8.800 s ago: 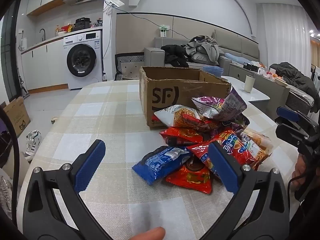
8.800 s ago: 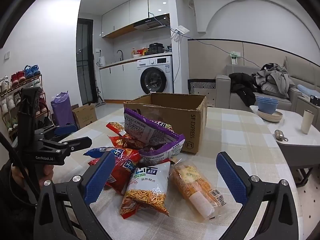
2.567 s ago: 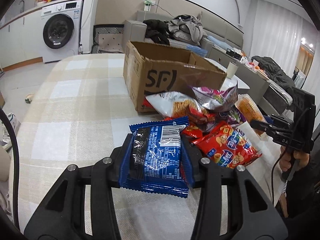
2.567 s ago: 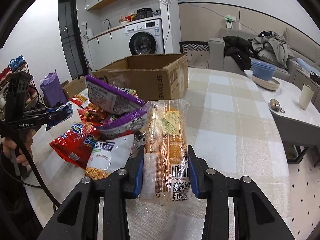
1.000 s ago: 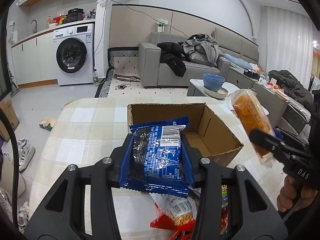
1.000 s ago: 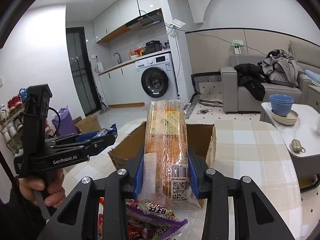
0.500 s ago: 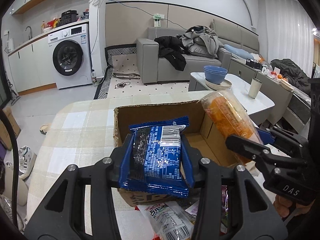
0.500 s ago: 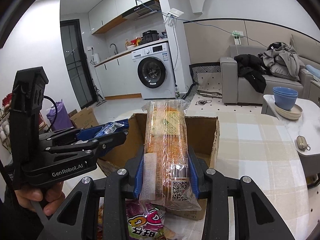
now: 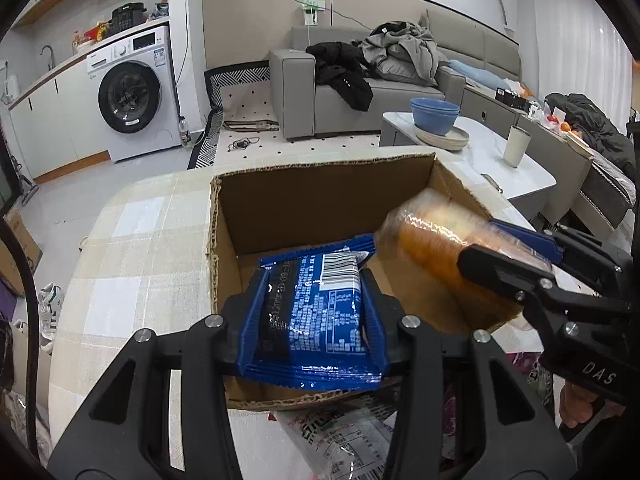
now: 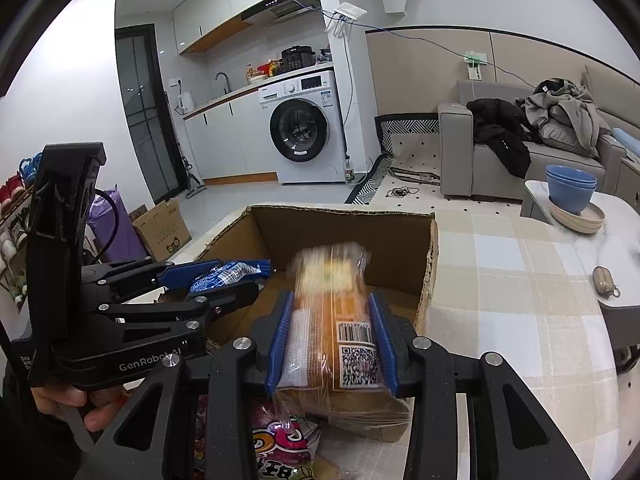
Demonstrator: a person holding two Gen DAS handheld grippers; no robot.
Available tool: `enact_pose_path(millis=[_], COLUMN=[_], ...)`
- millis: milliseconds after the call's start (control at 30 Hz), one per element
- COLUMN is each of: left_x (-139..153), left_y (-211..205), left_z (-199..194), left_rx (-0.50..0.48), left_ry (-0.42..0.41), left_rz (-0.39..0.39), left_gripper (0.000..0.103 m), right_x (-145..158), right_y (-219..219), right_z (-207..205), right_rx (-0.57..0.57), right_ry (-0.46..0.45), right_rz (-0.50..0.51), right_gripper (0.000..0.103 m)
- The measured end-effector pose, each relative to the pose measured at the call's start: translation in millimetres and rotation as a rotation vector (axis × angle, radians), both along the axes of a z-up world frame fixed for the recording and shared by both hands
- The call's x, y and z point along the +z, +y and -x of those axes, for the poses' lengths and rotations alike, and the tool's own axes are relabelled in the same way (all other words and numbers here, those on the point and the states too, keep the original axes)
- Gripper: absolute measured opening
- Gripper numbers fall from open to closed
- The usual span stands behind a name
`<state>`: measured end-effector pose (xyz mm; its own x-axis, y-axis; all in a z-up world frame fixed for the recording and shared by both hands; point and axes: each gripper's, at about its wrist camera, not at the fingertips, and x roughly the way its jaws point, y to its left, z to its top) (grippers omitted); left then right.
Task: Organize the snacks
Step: 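Open both tools to drop the bread and biscuit packs into the box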
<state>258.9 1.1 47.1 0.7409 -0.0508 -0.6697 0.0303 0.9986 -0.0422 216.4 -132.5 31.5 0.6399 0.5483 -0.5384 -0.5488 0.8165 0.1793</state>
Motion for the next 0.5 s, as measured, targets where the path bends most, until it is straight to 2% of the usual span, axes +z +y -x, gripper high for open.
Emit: enact_pose_path(millis=[133,233,267,333,400,467,500], left_x=[-3,-4,-3,-2,-1,0,2], left_y=[-6,-8,-8,-9,-6,-3,-4], left_z=[-7,-7,-5,1,7,13,16], left_rx=[-0.007,-0.009,-0.009,-0.015,-0.023,-0.036,-0.048], left_ry=[-0.005,-0.010,-0.014,-0.021,-0.034,-0.040,-0.047], left_rz=[-0.020,-0.035,-0.029,-0.008,0.021,0.044,0.055], left_gripper=[0.041,0.043,0.045,0.060,0.065,0.070,0.076], right_x=[-2,1,2,7,12,17,19], right_y=[1,-1,-3,-9,-16,-24,-27], right_z=[0,7,8,12,19,25,29], right_rx=[0.004,0.008,0.011,0.007,0.008,0.013,0.012], right_ry=[0.016,0.007,0.005,-0.009,-0.021,-0.030,-0.032], right_rz=[0.010,0.007,-0.001,-0.009,-0.019,-0.033,-0.036], right_gripper=[0.038,0.046,0.052,0.059,0.080,0.091,0.097])
